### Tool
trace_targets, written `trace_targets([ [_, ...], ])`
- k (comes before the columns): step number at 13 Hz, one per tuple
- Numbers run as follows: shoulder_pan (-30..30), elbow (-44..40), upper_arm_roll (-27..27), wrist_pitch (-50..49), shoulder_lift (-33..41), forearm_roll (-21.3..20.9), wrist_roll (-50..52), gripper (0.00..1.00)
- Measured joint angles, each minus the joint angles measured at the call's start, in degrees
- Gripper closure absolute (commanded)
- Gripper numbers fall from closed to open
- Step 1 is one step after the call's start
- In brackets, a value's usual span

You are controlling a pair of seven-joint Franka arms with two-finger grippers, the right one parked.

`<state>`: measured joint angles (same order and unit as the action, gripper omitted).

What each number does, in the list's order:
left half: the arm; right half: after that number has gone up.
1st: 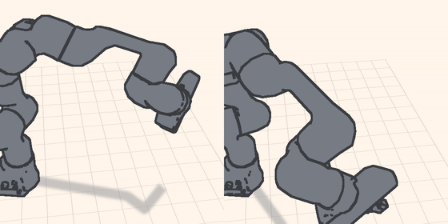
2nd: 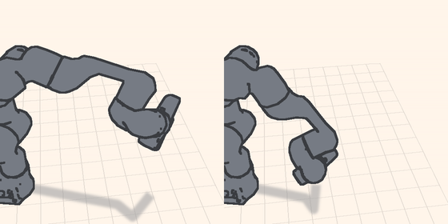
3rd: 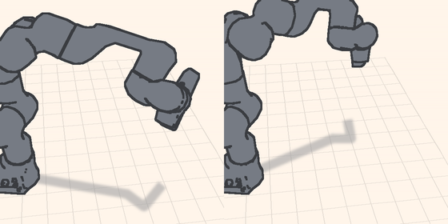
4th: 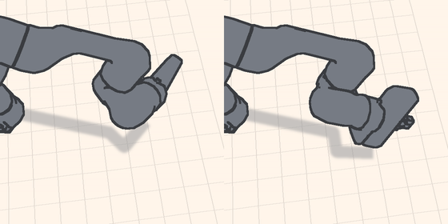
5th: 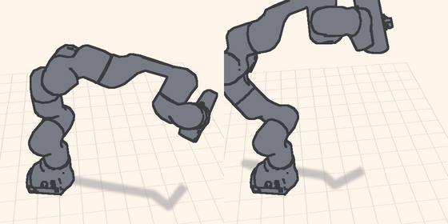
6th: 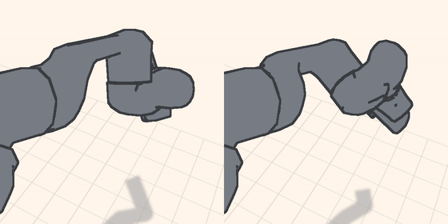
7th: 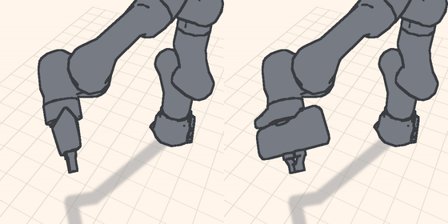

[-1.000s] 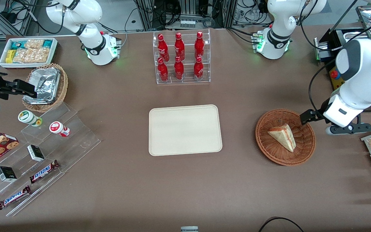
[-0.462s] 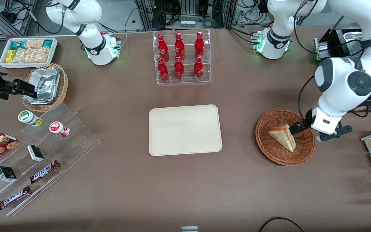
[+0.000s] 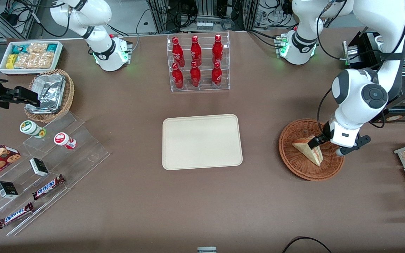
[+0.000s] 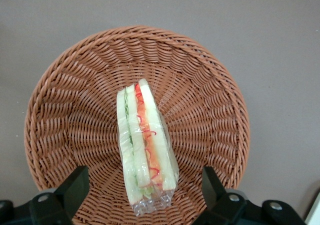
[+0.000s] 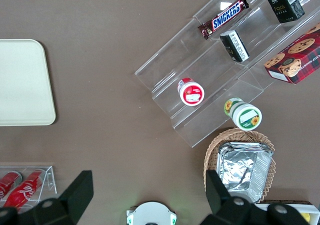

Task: Place sandwich from basket to tray
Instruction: 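Lower the left gripper and close it on the wrapped sandwich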

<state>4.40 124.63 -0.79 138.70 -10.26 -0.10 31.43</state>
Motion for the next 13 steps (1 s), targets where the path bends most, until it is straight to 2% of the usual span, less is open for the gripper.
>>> trace_targets([
  [9, 1.28, 1.41, -0.07, 3.41, -4.35, 0.00, 1.83, 0.00],
  [10, 1.28, 1.83, -0.07, 3.97, -4.49, 0.00, 1.83, 0.06],
  [11, 1.28, 2.23, -0.07, 4.55, -4.56, 0.00, 1.84, 0.29],
  [12, 1.28, 2.50, -0.07, 4.86, -4.61, 0.00, 1.85, 0.64],
  [13, 1.28, 2.63, -0.06, 5.02, -4.64, 0.00, 1.87, 0.91],
])
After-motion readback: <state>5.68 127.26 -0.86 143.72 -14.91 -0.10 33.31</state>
